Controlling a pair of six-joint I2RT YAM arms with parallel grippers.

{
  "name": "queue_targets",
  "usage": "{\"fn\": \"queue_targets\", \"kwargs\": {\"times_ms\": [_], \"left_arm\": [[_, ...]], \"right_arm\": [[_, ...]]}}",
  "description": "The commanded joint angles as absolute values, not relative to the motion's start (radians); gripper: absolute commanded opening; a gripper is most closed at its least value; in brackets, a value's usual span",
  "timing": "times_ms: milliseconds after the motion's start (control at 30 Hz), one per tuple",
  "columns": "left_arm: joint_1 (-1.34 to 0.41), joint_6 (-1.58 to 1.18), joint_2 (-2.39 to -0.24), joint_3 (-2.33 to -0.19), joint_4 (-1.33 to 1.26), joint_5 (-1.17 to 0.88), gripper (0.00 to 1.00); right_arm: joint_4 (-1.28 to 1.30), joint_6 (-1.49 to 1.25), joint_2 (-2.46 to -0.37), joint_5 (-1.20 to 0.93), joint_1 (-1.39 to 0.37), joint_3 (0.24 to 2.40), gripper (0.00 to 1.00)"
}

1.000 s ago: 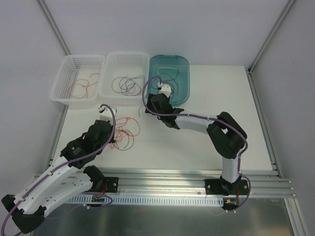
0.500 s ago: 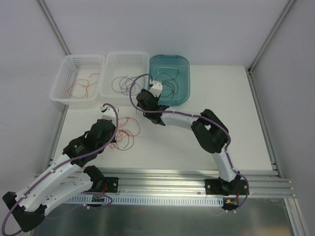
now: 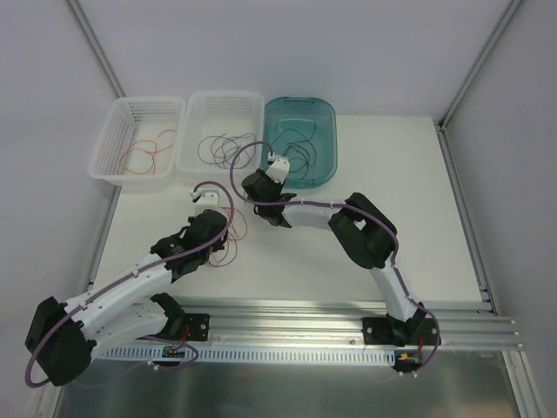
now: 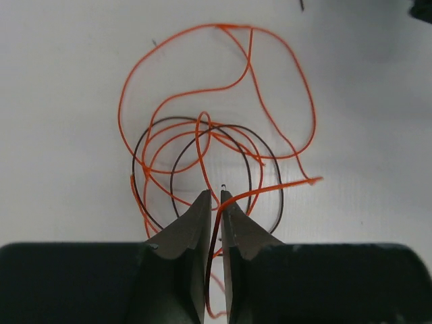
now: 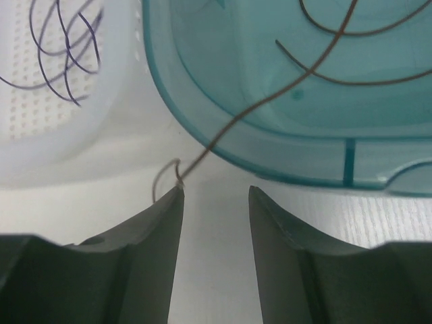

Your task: Untangle the cables

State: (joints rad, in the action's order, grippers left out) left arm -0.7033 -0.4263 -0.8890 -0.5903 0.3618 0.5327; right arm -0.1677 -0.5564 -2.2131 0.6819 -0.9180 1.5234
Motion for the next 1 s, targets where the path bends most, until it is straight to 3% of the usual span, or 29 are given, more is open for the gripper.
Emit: {"fn": "queue_targets", "kwargs": {"times_ms": [0,67,133,200,233,333,433,667,833,967], "left_arm": [[-0.675,-0.555,-0.965,-0.493,0.171,0.548,0.12],[-0.675,-0.549,-1.011,-0.474,0.117,0.538,0.15],[-0.675,-0.514,-1.017,-0.471,0.110,0.511,0.28],[-0.675,-0.474,-1.000,-0.492,0.109,0.476,0.42],[-0.675,-0.416,-0.968,-0.502,0.112,0.425,0.57],[-0.675,-0.289,-0.893,-0.546,0.112,0.320,0.85],[-0.673,-0.183,-0.887,-0.620,0.103,0.275,0.99],[-0.670,0.081,-1.162,-0.788,-0.075,0.236,0.98],[-0.640,0.291,-1.305,-0.672,-0.524,0.180,0.91],[-0.623,0.339,-1.457,-0.669,-0.662,0.210,0.88]], "right_arm": [[-0.213,-0.543,-2.093,0.634,-0.927,1.453,0.48],[-0.204,-0.520,-2.033,0.578,-0.928,1.387,0.51],[-0.157,-0.485,-1.939,0.542,-0.930,1.355,0.56],[-0.098,-0.422,-1.841,0.506,-0.928,1.310,0.61],[-0.065,-0.402,-1.810,0.473,-0.927,1.304,0.64],[0.095,-0.287,-1.668,0.418,-0.925,1.301,0.73],[0.214,-0.180,-1.526,0.387,-0.922,1.272,0.81],[0.368,-0.062,-1.211,0.336,-0.900,1.125,0.94],[0.409,-0.008,-1.007,0.374,-0.896,1.013,0.94],[0.428,0.028,-0.862,0.410,-0.888,0.953,0.94]]}}
